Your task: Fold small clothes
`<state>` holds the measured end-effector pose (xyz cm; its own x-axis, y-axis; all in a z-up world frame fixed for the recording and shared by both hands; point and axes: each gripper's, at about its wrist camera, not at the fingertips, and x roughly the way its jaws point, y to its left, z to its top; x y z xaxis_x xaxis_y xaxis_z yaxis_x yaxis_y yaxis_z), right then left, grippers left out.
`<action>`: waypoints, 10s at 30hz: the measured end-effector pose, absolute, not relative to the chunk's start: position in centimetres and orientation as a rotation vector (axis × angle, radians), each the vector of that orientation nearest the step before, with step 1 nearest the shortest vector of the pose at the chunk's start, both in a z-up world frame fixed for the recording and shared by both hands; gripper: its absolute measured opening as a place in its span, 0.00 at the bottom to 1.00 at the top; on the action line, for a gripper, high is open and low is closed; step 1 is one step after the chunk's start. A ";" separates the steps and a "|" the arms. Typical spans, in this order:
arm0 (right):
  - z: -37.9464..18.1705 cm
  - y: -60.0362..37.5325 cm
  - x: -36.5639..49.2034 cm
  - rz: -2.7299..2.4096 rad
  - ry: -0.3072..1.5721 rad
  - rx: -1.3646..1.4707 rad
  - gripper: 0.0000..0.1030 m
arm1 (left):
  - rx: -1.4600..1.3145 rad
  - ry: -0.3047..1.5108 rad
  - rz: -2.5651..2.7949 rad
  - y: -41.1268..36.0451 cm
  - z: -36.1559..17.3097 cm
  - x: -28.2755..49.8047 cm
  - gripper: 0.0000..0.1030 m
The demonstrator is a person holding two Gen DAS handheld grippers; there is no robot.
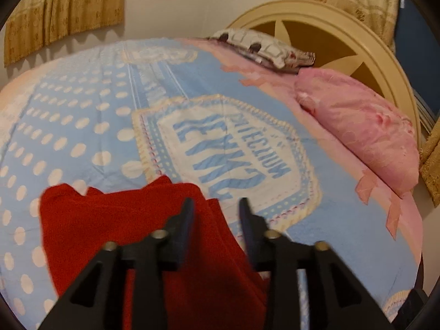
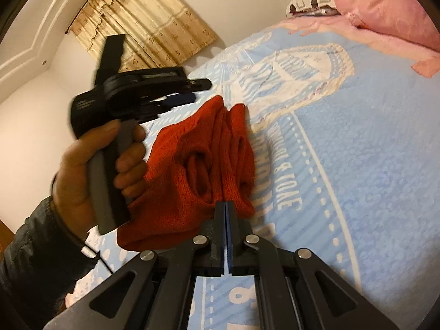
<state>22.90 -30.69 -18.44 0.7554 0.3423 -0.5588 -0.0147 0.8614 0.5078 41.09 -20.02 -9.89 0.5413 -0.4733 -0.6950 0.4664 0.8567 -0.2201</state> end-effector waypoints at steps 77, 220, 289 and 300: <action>-17.5 -27.3 39.4 0.158 0.896 0.099 0.38 | -0.115 0.841 -0.437 -8.4 -17.8 31.6 1.00; -14.4 5.6 34.1 0.884 0.845 0.147 0.25 | -0.298 0.688 -0.194 15.2 -12.8 13.9 0.31; -18.1 2.9 23.4 0.748 0.903 0.045 0.48 | -0.135 0.699 0.151 17.1 -14.0 12.8 0.89; -12.0 -2.1 18.9 0.588 0.723 0.053 0.60 | -0.121 0.567 0.122 15.7 -9.3 10.5 0.97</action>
